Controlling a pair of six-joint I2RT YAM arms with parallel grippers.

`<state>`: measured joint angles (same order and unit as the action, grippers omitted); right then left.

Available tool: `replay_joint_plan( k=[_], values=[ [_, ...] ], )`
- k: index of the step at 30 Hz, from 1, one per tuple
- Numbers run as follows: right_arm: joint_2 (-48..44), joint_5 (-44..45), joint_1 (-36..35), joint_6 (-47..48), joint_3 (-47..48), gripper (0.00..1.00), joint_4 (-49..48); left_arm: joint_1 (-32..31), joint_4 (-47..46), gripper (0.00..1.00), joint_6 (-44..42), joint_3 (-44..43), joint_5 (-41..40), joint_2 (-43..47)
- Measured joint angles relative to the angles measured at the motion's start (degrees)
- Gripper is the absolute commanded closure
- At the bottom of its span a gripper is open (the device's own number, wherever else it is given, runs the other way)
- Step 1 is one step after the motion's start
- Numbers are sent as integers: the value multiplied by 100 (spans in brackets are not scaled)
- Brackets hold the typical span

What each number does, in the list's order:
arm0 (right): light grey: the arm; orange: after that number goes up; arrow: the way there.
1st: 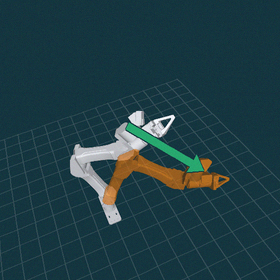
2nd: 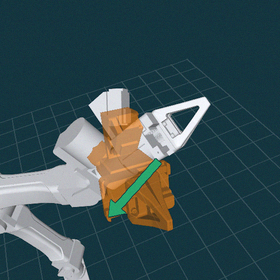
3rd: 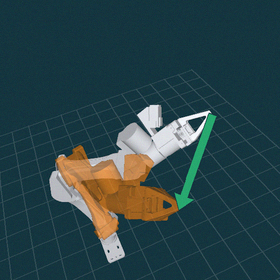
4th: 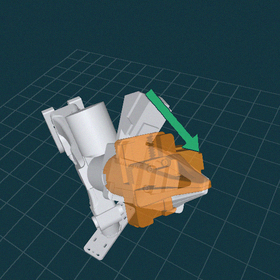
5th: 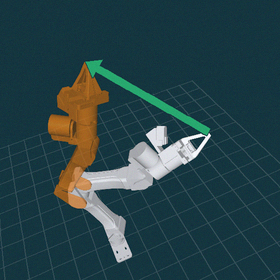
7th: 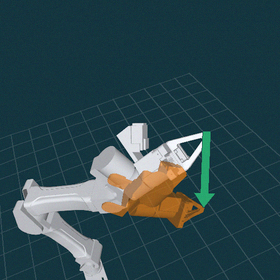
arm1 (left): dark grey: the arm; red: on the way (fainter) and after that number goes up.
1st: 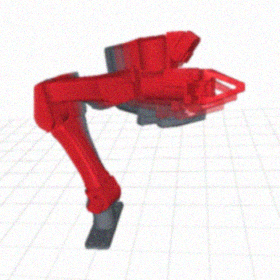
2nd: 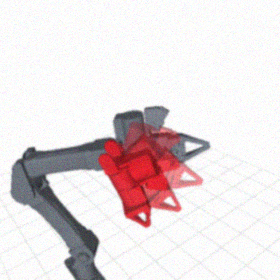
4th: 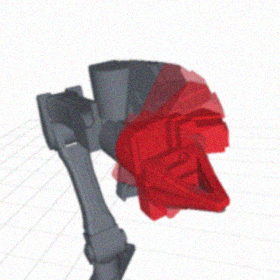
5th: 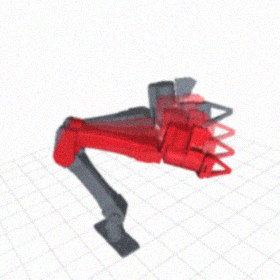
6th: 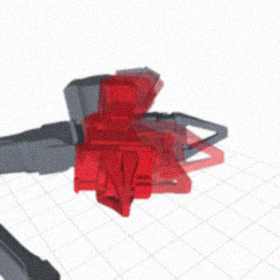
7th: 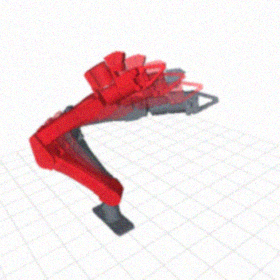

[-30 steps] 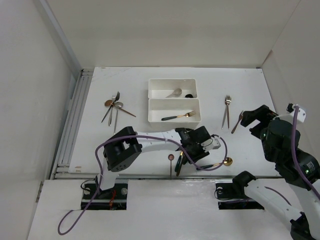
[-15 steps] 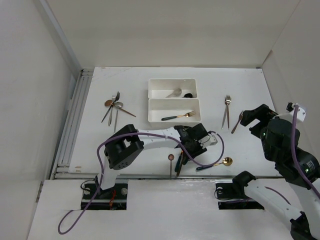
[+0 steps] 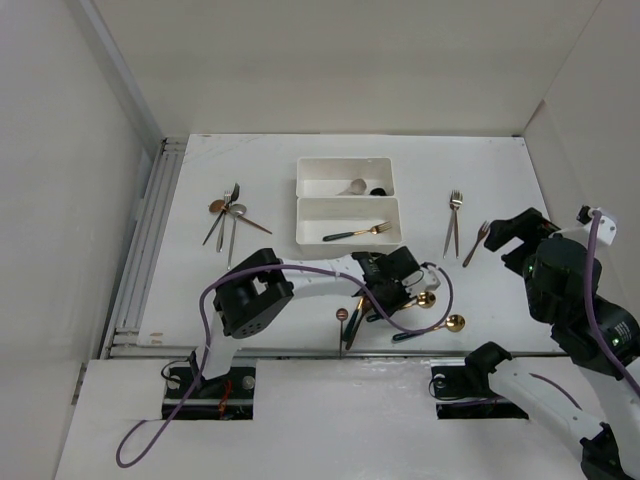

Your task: Sort the eating utensils into containers

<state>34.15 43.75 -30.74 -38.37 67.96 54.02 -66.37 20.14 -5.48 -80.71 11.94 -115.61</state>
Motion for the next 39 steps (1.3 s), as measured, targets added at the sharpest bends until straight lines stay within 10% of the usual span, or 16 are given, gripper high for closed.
replay_joint_plan(
  k=[21,39],
  values=[
    [525,79,2,68,393,10,-269,345,741,100,-485,-1816,-177,798],
    [2192,-94,39,584,680,10,-1305,3283,-332,100,-2444,-3088,-1130,-459]
  ],
)
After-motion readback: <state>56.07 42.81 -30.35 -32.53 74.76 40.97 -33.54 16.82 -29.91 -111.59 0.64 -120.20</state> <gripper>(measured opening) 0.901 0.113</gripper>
